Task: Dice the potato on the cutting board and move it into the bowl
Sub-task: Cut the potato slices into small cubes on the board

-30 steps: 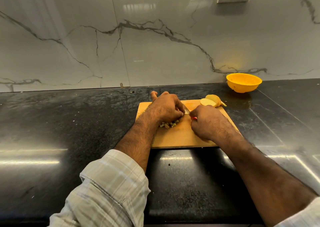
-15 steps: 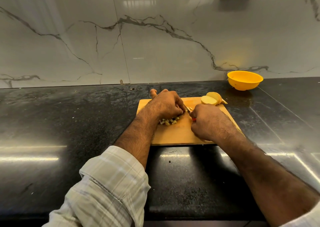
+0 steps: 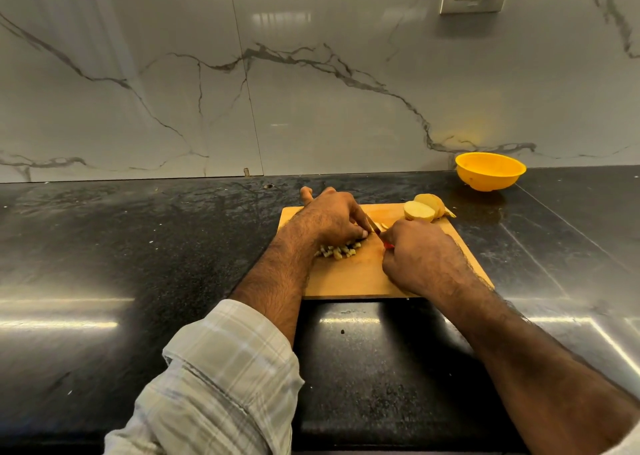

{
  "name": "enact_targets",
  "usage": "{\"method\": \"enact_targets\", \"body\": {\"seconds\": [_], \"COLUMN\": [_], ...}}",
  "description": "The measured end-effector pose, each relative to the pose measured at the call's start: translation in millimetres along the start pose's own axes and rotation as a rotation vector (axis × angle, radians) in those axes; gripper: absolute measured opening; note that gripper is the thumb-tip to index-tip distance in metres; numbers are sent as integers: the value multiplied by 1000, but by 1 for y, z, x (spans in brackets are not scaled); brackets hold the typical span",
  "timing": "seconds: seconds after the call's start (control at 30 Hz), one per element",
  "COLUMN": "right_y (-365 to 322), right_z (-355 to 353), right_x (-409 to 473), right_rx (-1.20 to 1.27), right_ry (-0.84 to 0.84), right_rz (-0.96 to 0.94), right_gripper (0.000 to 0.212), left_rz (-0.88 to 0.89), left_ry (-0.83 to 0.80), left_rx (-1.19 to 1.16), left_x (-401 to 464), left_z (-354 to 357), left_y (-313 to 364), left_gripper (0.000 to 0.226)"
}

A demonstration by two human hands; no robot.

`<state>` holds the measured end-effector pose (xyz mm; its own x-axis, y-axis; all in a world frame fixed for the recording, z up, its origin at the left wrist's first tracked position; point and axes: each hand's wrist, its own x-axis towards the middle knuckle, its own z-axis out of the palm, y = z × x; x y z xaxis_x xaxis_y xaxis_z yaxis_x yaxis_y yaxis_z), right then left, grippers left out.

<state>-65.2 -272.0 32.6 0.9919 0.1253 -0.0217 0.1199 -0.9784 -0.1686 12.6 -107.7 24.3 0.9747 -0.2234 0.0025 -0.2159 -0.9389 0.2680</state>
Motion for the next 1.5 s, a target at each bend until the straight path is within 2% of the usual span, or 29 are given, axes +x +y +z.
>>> {"method": "enact_targets", "body": {"seconds": [0.17, 0.3, 0.4, 0.57, 0.73, 0.9, 1.23, 1.37, 1.5], "right_y": [-5, 11, 28, 35, 33, 32, 35, 37, 39], "right_z": [0, 5, -2, -5, -6, -7, -11, -12, -10], "right_x": [7, 10, 8, 12, 15, 17, 15, 13, 15], "right_rx": [-36, 89, 158, 148, 118, 136, 142, 136, 142], "right_ry": [-17, 74, 220, 148, 66, 19, 32, 38, 41], "right_rz": [-23, -39, -13, 76, 134, 136, 139, 124, 126], "right_gripper": [45, 40, 41, 46, 50, 53, 51, 46, 47], "left_rz": [2, -2, 6, -40, -72, -49, -22, -44, -53], "left_ry": [6, 38, 102, 169, 197, 131, 208, 245, 243], "left_rx": [-4, -7, 22, 155, 145, 55, 106, 105, 87], "left_x": [1, 0, 4, 9, 13, 14, 19, 23, 26], "left_z": [1, 5, 10, 18, 22, 19, 29, 33, 31], "left_y": [-2, -2, 2, 25, 31, 23, 33, 38, 38], "left_gripper": [5, 8, 22, 43, 32, 16, 19, 33, 15]}}
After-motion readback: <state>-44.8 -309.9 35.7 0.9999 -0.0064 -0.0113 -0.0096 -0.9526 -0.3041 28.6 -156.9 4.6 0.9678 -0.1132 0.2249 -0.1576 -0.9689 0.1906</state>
